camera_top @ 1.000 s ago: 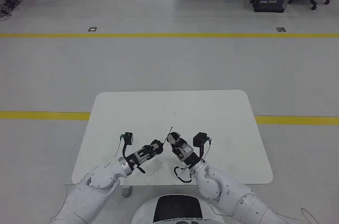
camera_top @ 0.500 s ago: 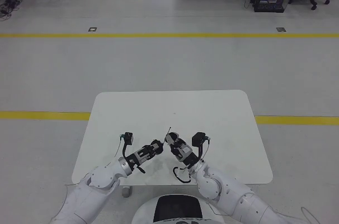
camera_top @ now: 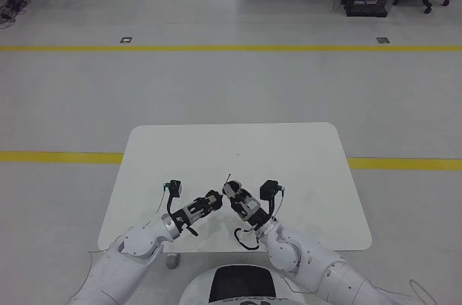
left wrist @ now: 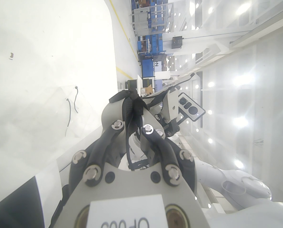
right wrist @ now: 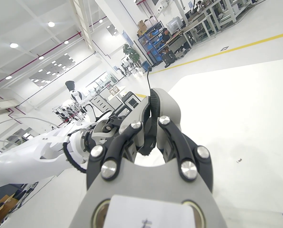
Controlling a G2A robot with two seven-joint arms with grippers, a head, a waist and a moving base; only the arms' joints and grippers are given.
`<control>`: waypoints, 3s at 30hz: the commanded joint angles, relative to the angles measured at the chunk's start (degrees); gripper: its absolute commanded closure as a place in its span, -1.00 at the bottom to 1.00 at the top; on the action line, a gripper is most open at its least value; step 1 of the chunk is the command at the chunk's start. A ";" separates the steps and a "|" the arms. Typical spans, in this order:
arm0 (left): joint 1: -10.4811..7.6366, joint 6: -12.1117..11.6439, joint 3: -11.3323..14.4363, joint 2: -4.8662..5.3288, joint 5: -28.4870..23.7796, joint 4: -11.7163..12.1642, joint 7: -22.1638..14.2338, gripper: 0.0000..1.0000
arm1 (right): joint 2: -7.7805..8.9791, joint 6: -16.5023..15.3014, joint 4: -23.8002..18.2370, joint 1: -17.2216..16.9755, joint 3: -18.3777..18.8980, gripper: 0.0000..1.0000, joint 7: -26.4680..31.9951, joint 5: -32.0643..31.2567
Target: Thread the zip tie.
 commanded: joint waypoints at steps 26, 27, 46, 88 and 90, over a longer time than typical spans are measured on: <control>0.00 0.00 0.00 0.00 0.00 0.00 0.00 1.00 | 0.26 0.00 1.93 0.41 -0.42 1.00 0.07 1.34; 0.00 0.00 0.00 0.00 0.00 0.00 0.00 1.00 | 0.25 0.00 1.99 0.39 -0.39 1.00 0.15 1.37; 0.00 0.00 0.00 0.00 0.00 0.00 0.00 1.00 | -0.20 0.00 2.81 0.39 -0.18 1.00 2.05 1.89; 0.00 0.00 0.00 0.00 0.00 0.00 0.00 1.00 | -0.56 0.00 2.97 0.07 0.46 1.00 4.39 1.66; 0.00 0.00 0.00 0.00 0.00 0.00 0.00 1.00 | -0.60 0.00 2.96 0.04 0.47 1.00 4.53 1.67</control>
